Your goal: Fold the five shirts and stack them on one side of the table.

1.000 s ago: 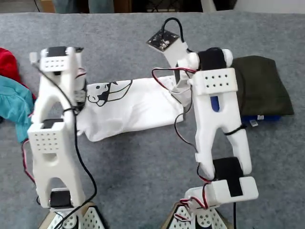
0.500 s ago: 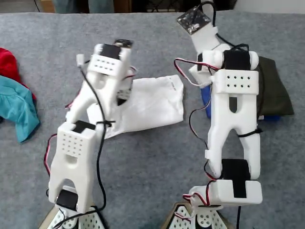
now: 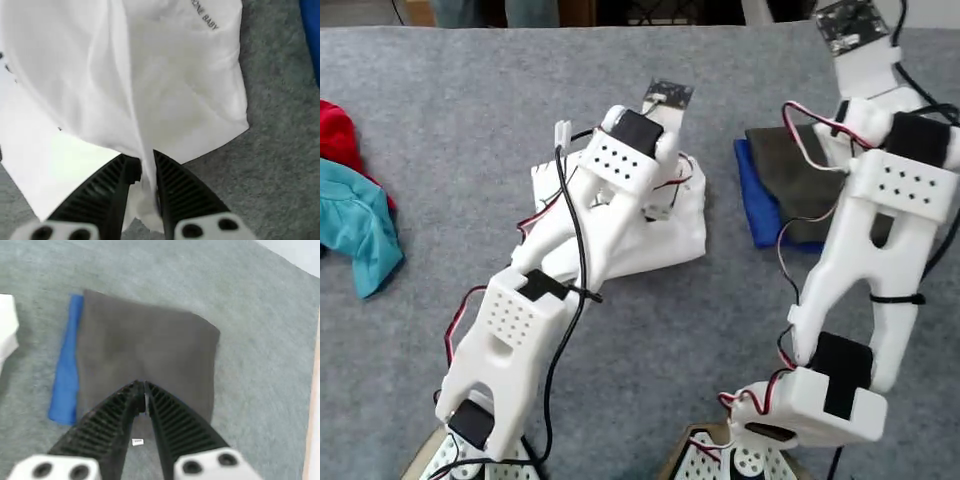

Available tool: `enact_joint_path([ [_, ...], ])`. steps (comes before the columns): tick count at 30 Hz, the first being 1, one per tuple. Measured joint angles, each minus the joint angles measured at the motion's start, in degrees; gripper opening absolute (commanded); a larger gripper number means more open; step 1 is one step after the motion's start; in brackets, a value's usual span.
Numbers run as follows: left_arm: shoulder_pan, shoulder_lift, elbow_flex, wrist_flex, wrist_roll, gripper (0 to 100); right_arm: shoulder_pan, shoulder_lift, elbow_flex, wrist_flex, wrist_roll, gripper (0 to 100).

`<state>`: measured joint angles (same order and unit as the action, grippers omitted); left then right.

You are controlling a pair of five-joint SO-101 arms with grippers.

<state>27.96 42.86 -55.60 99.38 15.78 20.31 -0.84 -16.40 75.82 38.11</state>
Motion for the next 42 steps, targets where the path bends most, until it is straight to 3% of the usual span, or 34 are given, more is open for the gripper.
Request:
enact_joint_path([
  [12,2.11,8.79,-4.04,-3.34,2.73,4,0.44,0.0,0.0,0.0,1.32,1.5],
  [14,2.29,8.88,-4.04,-3.34,2.73,9,0.44,0.0,0.0,0.0,1.41,1.5],
  [19,2.29,8.97,-5.36,-2.99,5.1,33,0.09,0.0,0.0,0.0,1.41,1.5],
  [24,-0.09,8.97,-16.26,0.53,15.47,34,-1.49,0.0,0.0,0.0,1.41,1.5],
  [28,-6.95,8.88,-27.96,1.23,16.88,32,-3.52,0.0,0.0,0.0,-0.62,1.5],
  [33,-24.53,6.33,-31.21,1.32,15.82,20,-11.6,0.0,1.32,0.0,-3.34,1.5],
  [38,-42.37,2.64,-18.81,1.32,8.88,13,-25.23,6.68,5.45,-0.18,-9.49,1.5],
  [42,-46.33,2.46,-2.02,1.14,4.57,12,-33.76,16.7,4.84,-2.02,-13.19,1.5],
])
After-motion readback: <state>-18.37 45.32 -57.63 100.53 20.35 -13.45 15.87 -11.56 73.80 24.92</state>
